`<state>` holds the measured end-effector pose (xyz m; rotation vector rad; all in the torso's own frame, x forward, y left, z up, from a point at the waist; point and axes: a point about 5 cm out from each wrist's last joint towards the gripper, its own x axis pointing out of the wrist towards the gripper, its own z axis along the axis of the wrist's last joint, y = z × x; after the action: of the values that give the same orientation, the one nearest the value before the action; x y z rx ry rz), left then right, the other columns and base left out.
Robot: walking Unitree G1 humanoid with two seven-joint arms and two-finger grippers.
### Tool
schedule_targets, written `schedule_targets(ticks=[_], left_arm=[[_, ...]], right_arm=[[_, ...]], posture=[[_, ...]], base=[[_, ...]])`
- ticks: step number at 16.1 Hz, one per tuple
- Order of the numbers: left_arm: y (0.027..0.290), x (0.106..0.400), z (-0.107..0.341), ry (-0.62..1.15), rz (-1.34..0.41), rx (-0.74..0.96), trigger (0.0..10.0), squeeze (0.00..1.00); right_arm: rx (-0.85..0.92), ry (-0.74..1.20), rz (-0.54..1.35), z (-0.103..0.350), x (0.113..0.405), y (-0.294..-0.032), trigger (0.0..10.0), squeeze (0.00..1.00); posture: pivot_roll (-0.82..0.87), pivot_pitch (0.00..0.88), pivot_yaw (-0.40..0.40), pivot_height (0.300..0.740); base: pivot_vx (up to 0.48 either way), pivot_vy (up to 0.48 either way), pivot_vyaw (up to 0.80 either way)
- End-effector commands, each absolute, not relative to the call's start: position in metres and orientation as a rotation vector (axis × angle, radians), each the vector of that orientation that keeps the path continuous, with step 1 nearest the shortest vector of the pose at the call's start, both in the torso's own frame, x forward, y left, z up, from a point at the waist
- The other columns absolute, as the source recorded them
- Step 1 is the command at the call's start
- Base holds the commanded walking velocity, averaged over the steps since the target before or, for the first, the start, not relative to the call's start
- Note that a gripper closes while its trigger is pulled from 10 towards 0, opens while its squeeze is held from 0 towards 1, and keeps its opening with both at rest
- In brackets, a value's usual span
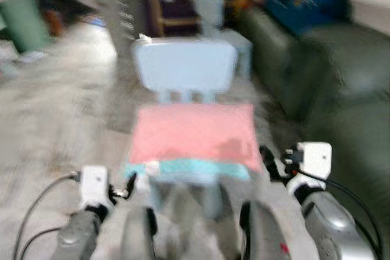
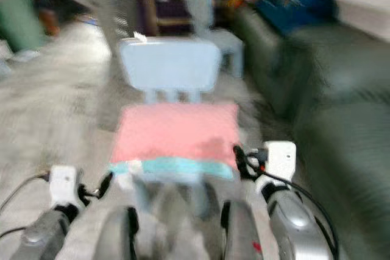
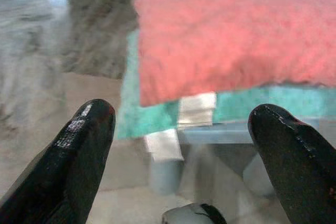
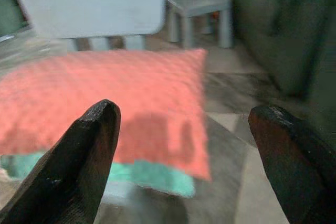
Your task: Move the pillow to the sofa
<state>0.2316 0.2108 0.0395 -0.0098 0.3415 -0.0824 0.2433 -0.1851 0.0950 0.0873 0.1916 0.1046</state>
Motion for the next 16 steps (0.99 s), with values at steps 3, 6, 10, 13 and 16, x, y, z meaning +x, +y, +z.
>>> schedule_targets(ticks=[3, 6, 10, 13, 16], left_arm=[[0.212, 0.237, 0.046, 0.299, -0.044, 0.026, 10.0, 0.0], [0.213, 0.244, 0.053, 0.249, -0.024, 0.028, 10.0, 0.0], [0.217, 0.256, 0.063, 0.207, -0.002, 0.034, 10.0, 0.0], [0.222, 0.273, 0.082, 0.138, 0.015, 0.026, 10.0, 0.0], [0.226, 0.302, 0.141, -0.071, 0.048, 0.033, 10.0, 0.0]], right_arm=[[0.07, 0.185, 0.122, 0.097, 0.249, -0.184, 10.0, 0.0], [0.067, 0.181, 0.124, 0.097, 0.251, -0.184, 10.0, 0.0], [0.044, 0.159, 0.139, 0.101, 0.257, -0.182, 10.0, 0.0], [0.02, 0.106, 0.154, 0.112, 0.266, -0.182, 10.0, 0.0], [-0.044, -0.09, 0.166, 0.161, 0.287, -0.187, 10.0, 0.0]], posture=[[-0.16, 0.038, 0.03, 0.454], [-0.16, 0.041, 0.031, 0.421], [-0.15, 0.041, 0.03, 0.381], [-0.15, 0.041, 0.031, 0.366], [-0.15, 0.04, 0.039, 0.366]], base=[[0.0, 0.0, 0.0], [0.0, 0.0, 0.0], [0.0, 0.0, 0.0], [0.0, 0.0, 0.0], [0.0, 0.0, 0.0]])
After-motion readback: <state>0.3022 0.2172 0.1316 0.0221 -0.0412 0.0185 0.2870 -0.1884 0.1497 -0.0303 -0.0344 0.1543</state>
